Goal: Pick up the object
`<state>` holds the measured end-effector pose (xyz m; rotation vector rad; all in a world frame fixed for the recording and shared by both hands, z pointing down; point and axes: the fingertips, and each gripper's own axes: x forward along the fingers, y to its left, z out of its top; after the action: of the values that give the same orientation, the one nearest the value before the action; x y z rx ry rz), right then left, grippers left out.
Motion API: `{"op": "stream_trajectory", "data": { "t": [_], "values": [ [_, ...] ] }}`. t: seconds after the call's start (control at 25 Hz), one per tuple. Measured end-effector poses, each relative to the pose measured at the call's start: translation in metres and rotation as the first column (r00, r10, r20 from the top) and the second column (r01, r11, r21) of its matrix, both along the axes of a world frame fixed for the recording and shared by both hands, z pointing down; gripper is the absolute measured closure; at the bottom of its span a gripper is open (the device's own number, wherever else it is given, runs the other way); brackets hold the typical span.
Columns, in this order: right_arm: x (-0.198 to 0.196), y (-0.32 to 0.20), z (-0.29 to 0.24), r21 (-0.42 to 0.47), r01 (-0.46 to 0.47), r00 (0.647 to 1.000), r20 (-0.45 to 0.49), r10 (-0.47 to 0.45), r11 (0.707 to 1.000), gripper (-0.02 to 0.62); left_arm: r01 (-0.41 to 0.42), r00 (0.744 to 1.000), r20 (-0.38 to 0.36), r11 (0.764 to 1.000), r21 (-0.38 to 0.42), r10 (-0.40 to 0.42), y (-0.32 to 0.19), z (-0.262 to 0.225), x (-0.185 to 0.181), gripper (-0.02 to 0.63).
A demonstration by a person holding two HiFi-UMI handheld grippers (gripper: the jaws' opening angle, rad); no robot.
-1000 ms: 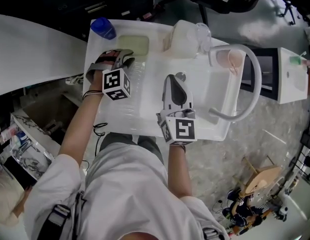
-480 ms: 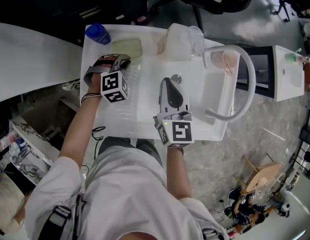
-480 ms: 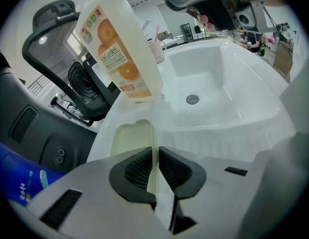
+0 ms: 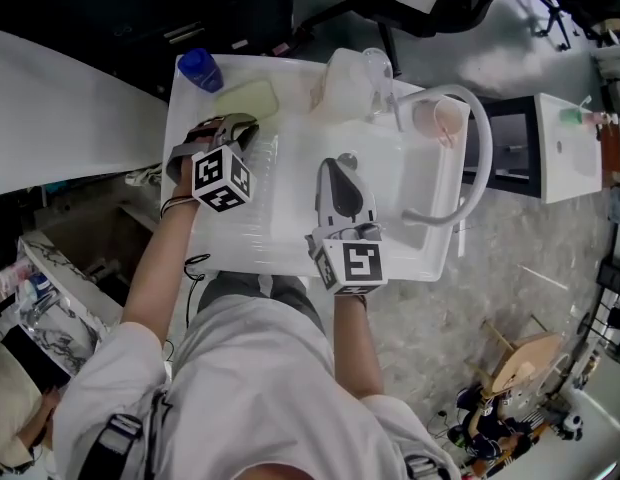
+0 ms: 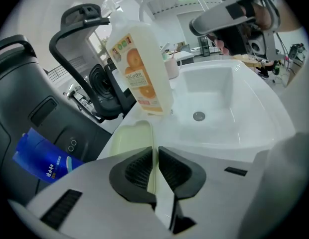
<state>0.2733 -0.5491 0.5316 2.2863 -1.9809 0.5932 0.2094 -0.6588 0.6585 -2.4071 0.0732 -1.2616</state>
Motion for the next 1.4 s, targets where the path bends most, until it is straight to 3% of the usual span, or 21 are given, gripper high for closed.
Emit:
{"op": "stream_trajectory", "data": {
  "t": [0.28,0.52,0.76,0.96,1.4],
  "values": [
    [-0.007,0.014,-0.026,0.036,0.028,1.0,-0.015,-0.028,0.999,0.589,0.139,0.979,-0.144,0.989,-0.042,-0.143,0.014,-0.049,-0.014,0.552],
    [-0.017,0.031,-0.046,0.076,0.073,0.996,-0.048,-0.07,0.994,0.589,0.242,0.933,-0.259,0.969,-0.056,-0.249,0.026,-0.095,-0.036,0.554],
    [-0.024,0.038,-0.074,0.118,0.11,0.992,-0.081,-0.101,0.987,0.591,0.33,0.864,-0.39,0.943,-0.037,-0.317,0.035,-0.152,-0.063,0.554],
    [-0.027,0.044,-0.095,0.151,0.133,0.987,-0.111,-0.117,0.98,0.591,0.393,0.818,-0.457,0.92,0.002,-0.349,0.043,-0.189,-0.091,0.554],
    [-0.028,0.068,-0.139,0.224,0.139,0.982,-0.159,-0.105,0.965,0.591,0.515,0.668,-0.617,0.857,-0.02,-0.416,0.07,-0.259,-0.143,0.554]
  ]
}}
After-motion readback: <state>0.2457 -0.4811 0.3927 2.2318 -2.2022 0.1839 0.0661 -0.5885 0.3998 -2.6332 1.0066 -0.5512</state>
